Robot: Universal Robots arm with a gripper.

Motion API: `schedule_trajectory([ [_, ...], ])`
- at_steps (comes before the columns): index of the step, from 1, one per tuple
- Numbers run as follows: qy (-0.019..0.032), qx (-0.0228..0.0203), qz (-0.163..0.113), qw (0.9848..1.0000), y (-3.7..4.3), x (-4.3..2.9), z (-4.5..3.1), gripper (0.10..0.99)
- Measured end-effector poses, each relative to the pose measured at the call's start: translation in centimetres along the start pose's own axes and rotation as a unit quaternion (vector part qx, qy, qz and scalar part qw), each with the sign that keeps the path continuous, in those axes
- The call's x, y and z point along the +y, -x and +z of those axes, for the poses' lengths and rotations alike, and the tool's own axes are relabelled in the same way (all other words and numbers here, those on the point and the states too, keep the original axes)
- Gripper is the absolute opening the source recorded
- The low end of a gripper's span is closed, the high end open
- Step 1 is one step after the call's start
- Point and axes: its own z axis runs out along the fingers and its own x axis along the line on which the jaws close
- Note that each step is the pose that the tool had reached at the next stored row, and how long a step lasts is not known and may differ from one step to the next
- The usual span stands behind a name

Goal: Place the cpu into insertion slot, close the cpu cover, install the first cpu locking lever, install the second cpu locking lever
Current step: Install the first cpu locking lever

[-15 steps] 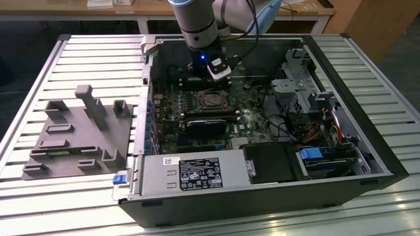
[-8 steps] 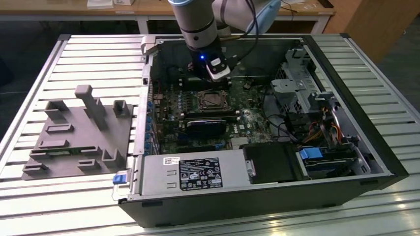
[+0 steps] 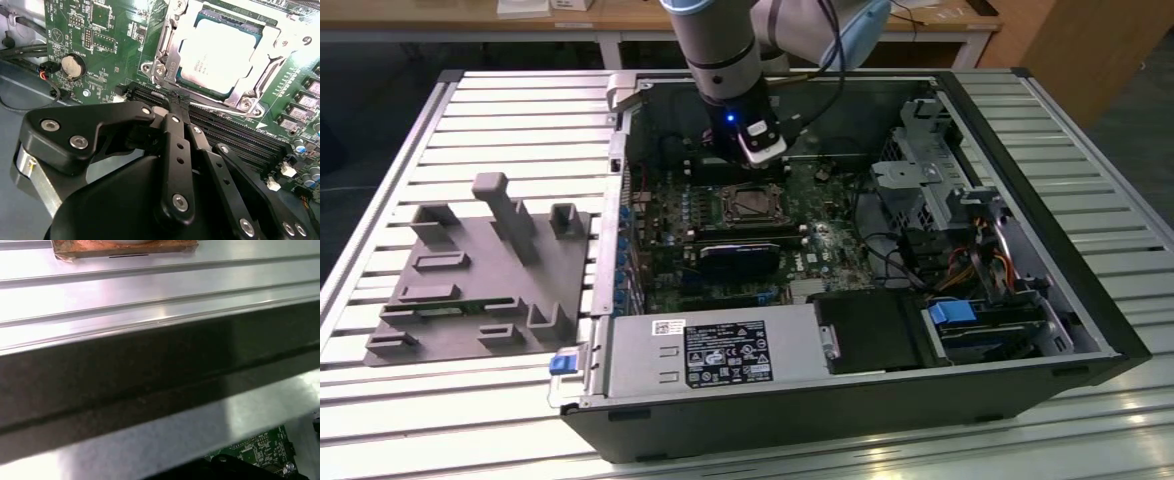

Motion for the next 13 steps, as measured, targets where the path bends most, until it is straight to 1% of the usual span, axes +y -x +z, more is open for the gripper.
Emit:
schedule_trajectory([
  [13,-0.0022,-0.0011,0.003,1.0000,-0.11,0.02,0.38,0.102],
])
